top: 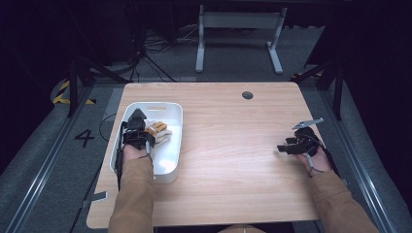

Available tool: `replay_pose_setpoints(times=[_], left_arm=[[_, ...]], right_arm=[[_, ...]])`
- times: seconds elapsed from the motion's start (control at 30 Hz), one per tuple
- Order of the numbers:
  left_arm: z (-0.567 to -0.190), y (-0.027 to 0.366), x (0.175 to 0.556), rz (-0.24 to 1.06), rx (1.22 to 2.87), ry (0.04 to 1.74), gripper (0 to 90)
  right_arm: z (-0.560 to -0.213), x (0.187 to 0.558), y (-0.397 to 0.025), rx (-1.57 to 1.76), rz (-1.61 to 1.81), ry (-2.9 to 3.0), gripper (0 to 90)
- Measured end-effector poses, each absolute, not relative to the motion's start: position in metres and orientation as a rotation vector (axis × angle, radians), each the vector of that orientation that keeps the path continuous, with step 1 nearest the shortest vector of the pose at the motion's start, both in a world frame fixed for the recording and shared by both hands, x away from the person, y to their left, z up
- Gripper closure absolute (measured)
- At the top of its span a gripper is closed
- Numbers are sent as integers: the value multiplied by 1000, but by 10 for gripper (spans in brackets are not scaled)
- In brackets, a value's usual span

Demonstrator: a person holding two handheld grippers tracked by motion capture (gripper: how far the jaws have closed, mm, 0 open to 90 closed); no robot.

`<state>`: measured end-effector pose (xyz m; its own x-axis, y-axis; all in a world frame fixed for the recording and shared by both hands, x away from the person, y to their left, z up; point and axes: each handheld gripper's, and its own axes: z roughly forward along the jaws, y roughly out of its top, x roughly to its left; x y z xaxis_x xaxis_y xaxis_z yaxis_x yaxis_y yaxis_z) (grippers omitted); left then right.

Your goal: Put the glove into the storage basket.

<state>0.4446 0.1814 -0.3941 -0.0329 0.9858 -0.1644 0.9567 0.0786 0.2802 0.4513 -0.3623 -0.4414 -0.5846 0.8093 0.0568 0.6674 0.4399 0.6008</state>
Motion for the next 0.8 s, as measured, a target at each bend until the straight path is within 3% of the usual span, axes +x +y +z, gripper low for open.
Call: replay_pose_setpoints(times=[0.8], left_arm=[[-414, 179, 446, 94, 1978, 2101, 646]], right_arm=[[-443, 452, -362, 1276, 858, 2459, 395]])
